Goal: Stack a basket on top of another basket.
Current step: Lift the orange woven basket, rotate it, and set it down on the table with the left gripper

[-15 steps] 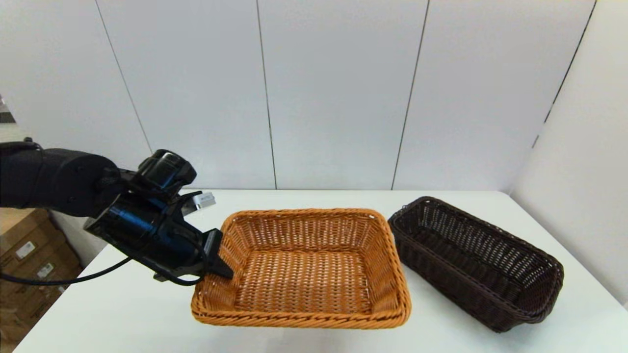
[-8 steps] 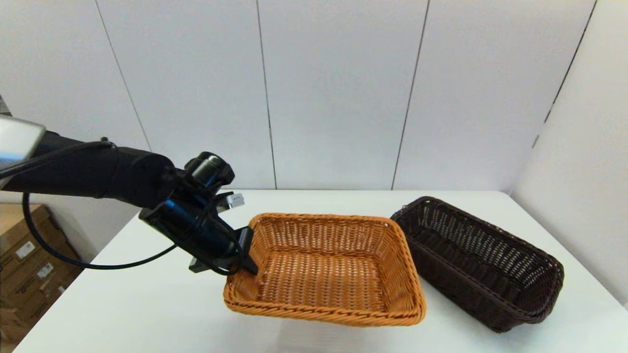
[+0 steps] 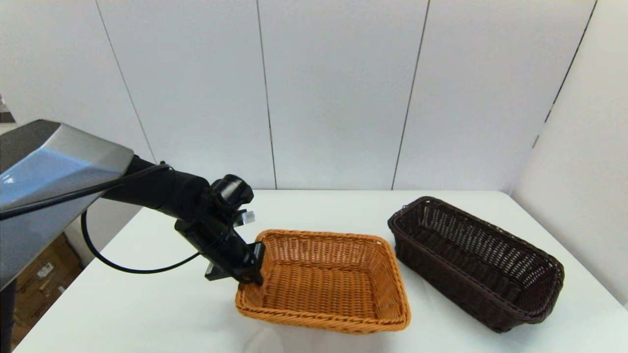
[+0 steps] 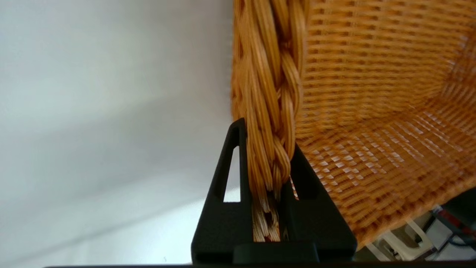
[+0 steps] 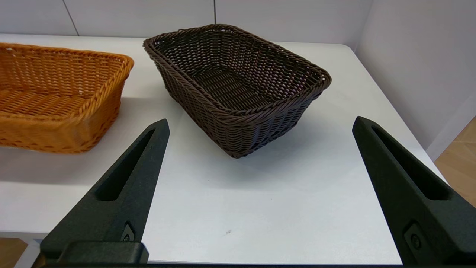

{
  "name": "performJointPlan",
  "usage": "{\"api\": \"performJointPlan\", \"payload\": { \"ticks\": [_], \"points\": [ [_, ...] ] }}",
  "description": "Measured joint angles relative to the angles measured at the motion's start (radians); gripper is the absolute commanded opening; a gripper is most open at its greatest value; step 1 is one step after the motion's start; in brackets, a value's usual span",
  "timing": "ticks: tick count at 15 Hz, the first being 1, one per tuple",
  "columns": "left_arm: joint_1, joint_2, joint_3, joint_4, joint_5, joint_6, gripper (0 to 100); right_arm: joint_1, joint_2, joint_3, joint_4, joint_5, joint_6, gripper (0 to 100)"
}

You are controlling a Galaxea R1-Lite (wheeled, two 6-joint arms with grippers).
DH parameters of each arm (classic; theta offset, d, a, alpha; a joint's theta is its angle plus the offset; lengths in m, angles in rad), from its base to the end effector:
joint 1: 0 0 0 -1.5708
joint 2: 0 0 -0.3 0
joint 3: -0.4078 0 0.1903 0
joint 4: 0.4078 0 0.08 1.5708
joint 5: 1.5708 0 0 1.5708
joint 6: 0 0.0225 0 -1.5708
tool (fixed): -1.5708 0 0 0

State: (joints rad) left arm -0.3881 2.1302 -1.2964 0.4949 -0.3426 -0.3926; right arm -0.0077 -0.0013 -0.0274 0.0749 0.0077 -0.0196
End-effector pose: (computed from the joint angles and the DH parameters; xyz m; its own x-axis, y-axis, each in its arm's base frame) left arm 0.3274 -0.1420 0.0774 0.0819 -0.3964 -0.9144 0.0544 0.9179 -0.3931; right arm -0.0252 0.0004 0.0753 0.9989 0.0000 -0.0462 -0.0009 0.9998 -0.0192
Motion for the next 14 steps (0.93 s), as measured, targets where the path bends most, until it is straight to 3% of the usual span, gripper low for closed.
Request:
{"api": "performJointPlan", "payload": {
  "ticks": [2,3,14],
  "points": [
    [0.000,0.016,0.000,-0.007,0.001,0.000,0,0.000,0.000,0.000,0.000,0.000,0.000,100],
    [0.000,0.019,0.001,-0.007,0.001,0.000,100,0.000,0.000,0.000,0.000,0.000,0.000,100],
    [0.030,-0.049,-0.022,0.008,0.016,0.019,100,0.000,0.000,0.000,0.000,0.000,0.000,100]
  ]
}}
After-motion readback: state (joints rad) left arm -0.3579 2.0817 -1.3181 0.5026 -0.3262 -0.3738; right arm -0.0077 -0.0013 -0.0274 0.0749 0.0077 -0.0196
